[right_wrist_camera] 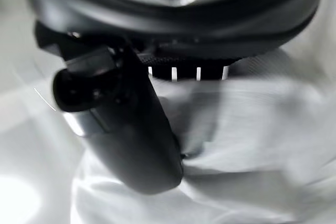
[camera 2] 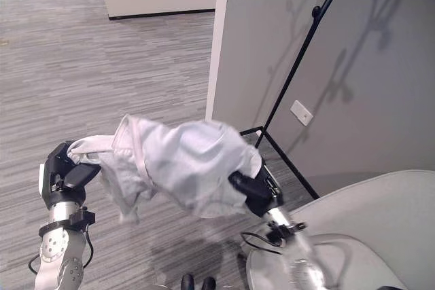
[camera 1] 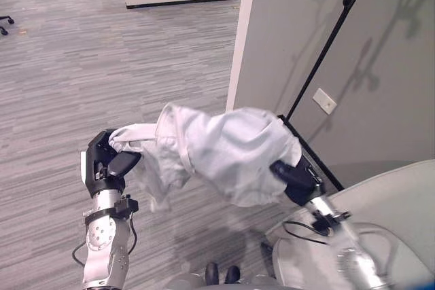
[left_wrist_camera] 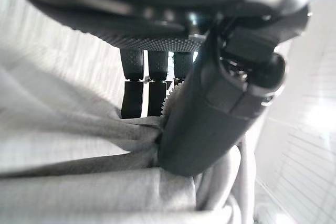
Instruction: Hang the clothes on the sofa on the clothes rack.
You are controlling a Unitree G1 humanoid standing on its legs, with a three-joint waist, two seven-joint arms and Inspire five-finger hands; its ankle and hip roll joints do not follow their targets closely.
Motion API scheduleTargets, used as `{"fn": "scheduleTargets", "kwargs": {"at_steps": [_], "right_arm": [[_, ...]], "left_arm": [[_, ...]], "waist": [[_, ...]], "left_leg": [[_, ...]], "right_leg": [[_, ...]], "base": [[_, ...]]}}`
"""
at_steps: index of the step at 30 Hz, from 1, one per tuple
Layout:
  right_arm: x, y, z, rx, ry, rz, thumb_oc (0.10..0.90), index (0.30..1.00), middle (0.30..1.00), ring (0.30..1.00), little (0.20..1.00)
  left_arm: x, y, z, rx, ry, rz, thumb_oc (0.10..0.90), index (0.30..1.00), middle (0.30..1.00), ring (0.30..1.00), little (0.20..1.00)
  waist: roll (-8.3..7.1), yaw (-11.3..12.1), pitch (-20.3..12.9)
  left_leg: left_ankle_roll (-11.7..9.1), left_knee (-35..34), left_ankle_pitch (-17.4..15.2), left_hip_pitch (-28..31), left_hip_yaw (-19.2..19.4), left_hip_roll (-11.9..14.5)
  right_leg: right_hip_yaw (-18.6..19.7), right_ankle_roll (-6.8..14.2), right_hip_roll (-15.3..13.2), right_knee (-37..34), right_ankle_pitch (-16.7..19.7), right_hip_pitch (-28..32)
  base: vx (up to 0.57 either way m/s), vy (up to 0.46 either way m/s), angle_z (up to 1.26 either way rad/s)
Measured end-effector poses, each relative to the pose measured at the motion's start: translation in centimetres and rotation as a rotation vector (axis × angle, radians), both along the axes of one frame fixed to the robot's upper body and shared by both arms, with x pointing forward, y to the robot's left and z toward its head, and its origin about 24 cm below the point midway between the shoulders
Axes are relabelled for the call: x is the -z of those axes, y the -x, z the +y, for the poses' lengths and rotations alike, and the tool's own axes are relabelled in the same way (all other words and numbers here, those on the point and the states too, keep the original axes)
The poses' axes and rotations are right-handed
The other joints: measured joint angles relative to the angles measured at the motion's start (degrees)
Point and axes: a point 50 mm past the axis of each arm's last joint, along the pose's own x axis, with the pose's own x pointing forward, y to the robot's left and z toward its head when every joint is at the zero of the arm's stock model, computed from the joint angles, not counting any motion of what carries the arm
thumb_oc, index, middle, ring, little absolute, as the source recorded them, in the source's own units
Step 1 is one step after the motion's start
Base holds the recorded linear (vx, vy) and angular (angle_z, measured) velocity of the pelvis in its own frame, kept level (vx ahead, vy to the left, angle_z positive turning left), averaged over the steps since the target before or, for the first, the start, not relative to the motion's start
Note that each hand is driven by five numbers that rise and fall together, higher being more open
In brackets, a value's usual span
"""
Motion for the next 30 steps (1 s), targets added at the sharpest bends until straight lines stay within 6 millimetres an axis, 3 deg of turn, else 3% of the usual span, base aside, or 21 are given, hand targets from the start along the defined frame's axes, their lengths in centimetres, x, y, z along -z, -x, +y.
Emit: {"fn": "scheduleTargets", "kwargs": {"at_steps": [1, 3, 4, 5, 6, 7, 8, 9, 10, 11, 12, 13, 15, 17, 19, 20, 21, 22, 25, 27, 30], "right_arm": [[-1.7, 0.3, -1.3, -0.067, 0.218, -0.045, 0.400, 0.300, 0.300, 0.300, 0.300], [-3.4, 0.7, -2.6, -0.035, 0.333, -0.119, 0.400, 0.300, 0.300, 0.300, 0.300], [-3.9, 0.6, -2.7, -0.011, 0.325, -0.150, 0.400, 0.300, 0.300, 0.300, 0.300], [-5.0, 0.7, -3.1, 0.084, 0.390, -0.245, 0.400, 0.300, 0.300, 0.300, 0.300], [-5.7, 1.0, -3.2, 0.143, 0.425, -0.300, 0.400, 0.300, 0.300, 0.300, 0.300], [-6.0, 1.0, -3.0, 0.193, 0.442, -0.343, 0.400, 0.300, 0.300, 0.300, 0.300], [-6.2, 1.1, -2.9, 0.202, 0.483, -0.358, 0.400, 0.300, 0.300, 0.300, 0.300], [-6.5, 1.7, -2.8, 0.239, 0.555, -0.401, 0.400, 0.300, 0.300, 0.300, 0.300], [-6.5, 1.6, -2.7, 0.246, 0.583, -0.416, 0.400, 0.300, 0.300, 0.300, 0.300], [-6.2, 1.6, -2.4, 0.291, 0.605, -0.430, 0.400, 0.300, 0.300, 0.300, 0.300], [-5.1, 1.6, -1.2, 0.330, 0.610, -0.423, 0.400, 0.300, 0.300, 0.300, 0.300], [-4.5, 1.6, -0.5, 0.327, 0.607, -0.415, 0.400, 0.300, 0.300, 0.300, 0.300], [-3.8, 1.4, 0.2, 0.327, 0.649, -0.411, 0.400, 0.300, 0.300, 0.300, 0.300], [-3.6, 1.3, 0.0, 0.353, 0.757, -0.432, 0.400, 0.300, 0.300, 0.300, 0.300], [-4.0, 1.3, -0.8, 0.381, 0.858, -0.469, 0.400, 0.300, 0.300, 0.300, 0.300], [-4.0, 1.3, -1.1, 0.420, 0.913, -0.482, 0.400, 0.300, 0.300, 0.300, 0.300], [-3.8, 1.7, -1.2, 0.470, 0.947, -0.494, 0.400, 0.300, 0.300, 0.300, 0.300], [-3.5, 1.9, -1.3, 0.518, 0.962, -0.488, 0.400, 0.300, 0.300, 0.300, 0.300], [-3.1, 2.1, -0.9, 0.593, 0.942, -0.484, 0.400, 0.300, 0.300, 0.300, 0.300], [-2.7, 1.9, -0.4, 0.656, 0.909, -0.473, 0.400, 0.300, 0.300, 0.300, 0.300], [-2.6, 1.5, 0.3, 0.693, 0.909, -0.484, 0.400, 0.300, 0.300, 0.300, 0.300]], "left_arm": [[-0.4, 0.0, 0.4, 0.002, -0.059, 0.006, 0.400, 0.300, 0.300, 0.300, 0.300], [-1.2, 0.0, 0.7, 0.004, -0.136, -0.005, 0.400, 0.300, 0.300, 0.300, 0.300], [-1.4, -0.1, 0.6, 0.011, -0.147, -0.013, 0.400, 0.300, 0.300, 0.300, 0.300], [-1.8, -0.6, 0.2, 0.034, -0.177, -0.024, 0.400, 0.300, 0.300, 0.300, 0.300], [-2.0, -0.8, 0.0, 0.046, -0.189, -0.033, 0.400, 0.300, 0.300, 0.300, 0.300], [-2.1, -0.8, -0.1, 0.053, -0.218, -0.030, 0.400, 0.300, 0.300, 0.300, 0.300], [-2.1, -0.8, -0.1, 0.055, -0.225, -0.029, 0.400, 0.300, 0.300, 0.300, 0.300], [-2.2, -0.6, -0.1, 0.053, -0.235, -0.032, 0.400, 0.300, 0.300, 0.300, 0.300], [-2.3, -0.6, -0.2, 0.052, -0.241, -0.033, 0.400, 0.300, 0.300, 0.300, 0.300], [-2.6, -1.0, -0.4, 0.047, -0.261, -0.043, 0.400, 0.300, 0.300, 0.300, 0.300], [-3.2, -1.6, -0.8, 0.041, -0.256, -0.074, 0.400, 0.300, 0.300, 0.300, 0.300], [-3.6, -2.0, -1.0, 0.037, -0.250, -0.093, 0.400, 0.300, 0.300, 0.300, 0.300], [-3.7, -2.8, -1.7, 0.034, -0.236, -0.104, 0.400, 0.300, 0.300, 0.300, 0.300], [-3.3, -3.1, -2.7, 0.048, -0.261, -0.085, 0.400, 0.300, 0.300, 0.300, 0.300], [-2.7, -3.0, -3.6, 0.068, -0.265, -0.067, 0.400, 0.300, 0.300, 0.300, 0.300], [-2.1, -3.1, -4.0, 0.079, -0.271, -0.044, 0.400, 0.300, 0.300, 0.300, 0.300], [-1.7, -3.1, -4.6, 0.096, -0.269, -0.029, 0.400, 0.300, 0.300, 0.300, 0.300], [-1.5, -3.2, -5.0, 0.110, -0.271, -0.021, 0.400, 0.300, 0.300, 0.300, 0.300], [-1.6, -3.4, -5.2, 0.116, -0.294, -0.022, 0.400, 0.300, 0.300, 0.300, 0.300], [-2.1, -3.7, -5.2, 0.108, -0.316, -0.031, 0.400, 0.300, 0.300, 0.300, 0.300], [-2.5, -3.8, -5.2, 0.093, -0.356, -0.042, 0.400, 0.300, 0.300, 0.300, 0.300]], "waist": [[0.65, 0.1, -0.2], [0.79, -0.8, -0.5], [0.76, -1.1, -0.5], [0.68, -3.9, -0.5], [0.07, -5.1, 0.2], [-0.52, -5.9, 0.6], [-0.25, -6.6, 0.5], [0.00, -6.8, 0.5], [0.53, -7.5, 0.4], [0.89, -8.1, 0.3], [0.76, -9.3, 0.5], [1.04, -9.6, 0.7], [0.66, -9.8, 1.7], [1.92, -10.0, 2.6], [4.46, -10.2, 3.3], [4.90, -10.1, 3.7], [3.93, -10.4, 4.0], [3.01, -10.9, 4.0], [1.93, -10.3, 3.9], [2.18, -9.1, 4.0], [3.04, -7.5, 3.7]], "left_leg": [[-0.1, -0.2, -0.1, 0.6, 1.3, 0.0], [0.0, 0.8, -0.1, 1.1, 1.4, -0.2], [0.0, 1.6, 0.0, 1.1, 1.3, -0.4], [-0.8, 7.8, -0.2, -2.5, 2.8, -0.9], [-2.6, 11.6, -1.8, -4.9, 6.9, -0.9], [-1.6, 15.0, -5.0, -5.8, 13.4, 2.7], [-2.0, 15.2, -5.8, -5.7, 14.0, 5.0], [-2.5, 13.0, -6.0, -4.9, 13.5, 9.3], [-3.1, 11.2, -5.7, -4.3, 12.6, 11.3], [-4.1, 8.1, -4.8, -4.4, 8.9, 13.0], [-5.9, 4.9, -2.8, -5.8, -0.3, 14.9], [-6.7, 3.8, -2.2, -6.6, -3.7, 16.3], [-6.6, 1.1, -1.0, -6.7, -6.5, 18.5], [-5.1, -0.1, 1.4, -6.5, -6.3, 19.9], [-2.5, -0.5, 4.6, -4.9, -6.5, 20.1], [-5.8, -1.7, 4.9, -3.0, -5.6, 19.2], [-6.8, -1.1, 4.8, -2.7, -5.0, 15.9], [-6.0, -0.2, 3.9, -3.4, -5.2, 13.0], [-3.6, 0.6, 3.9, -4.5, -5.1, 8.4], [-1.0, 0.8, 2.9, -4.6, -4.8, 5.8], [0.1, 1.4, 1.8, -4.0, -3.2, 5.7]], "right_leg": [[0.8, 0.5, 0.0, 0.0, 0.3, 0.2], [0.8, 0.5, -0.3, -2.2, 1.7, 1.9], [0.8, -0.6, -0.5, -3.6, 3.0, 3.0], [-0.1, -1.7, -2.1, -4.8, 3.7, 3.5], [-1.3, -2.8, -3.6, -6.4, 4.5, 4.4], [-0.6, -2.9, -3.9, -9.3, 6.3, 6.1], [-0.1, -3.3, -3.7, -10.4, 6.3, 7.0], [0.0, -2.9, -3.0, -11.6, 7.0, 8.0], [0.7, -2.9, -2.8, -11.6, 7.0, 8.1], [1.8, -2.8, -3.0, -11.4, 7.0, 7.6], [2.6, -2.2, -3.5, -11.7, 7.4, 6.7], [2.7, -2.0, -3.5, -11.6, 7.6, 6.0], [3.9, -0.9, -4.5, -11.5, 7.9, 5.6], [4.5, 1.3, -4.9, -12.0, 8.3, 6.1], [5.0, 3.5, -4.7, -13.4, 8.5, 7.5], [5.5, 5.1, -6.2, -14.5, 9.0, 9.1], [5.2, 6.8, -9.1, -14.3, 8.7, 9.7], [4.4, 7.1, -11.9, -13.9, 8.6, 9.7], [2.9, 7.3, -16.5, -13.2, 9.1, 9.0], [1.5, 8.4, -18.5, -9.8, 10.5, 7.2], [-4.3, 8.0, -20.5, -2.5, 11.2, 3.7]], "base": [[0.04, -0.036, -0.27], [-0.04, -0.033, -0.25], [-0.11, -0.042, 0.06], [-0.05, -0.017, 0.33], [0.09, 0.041, 0.36], [0.12, 0.049, 0.07], [0.11, 0.053, -0.16], [0.00, 0.031, -0.19], [0.07, 0.139, -0.30], [0.04, 0.120, -0.48], [0.19, 0.344, -0.44], [0.11, 0.235, -0.33], [0.15, 0.312, -0.25], [0.28, 0.552, -0.17], [0.42, 0.796, -0.13], [0.30, 0.682, -0.04], [0.21, 0.501, 0.19], [0.18, 0.457, 0.34], [0.22, 0.578, 0.20], [0.22, 0.648, 0.10], [0.19, 0.364, -0.13]]}}
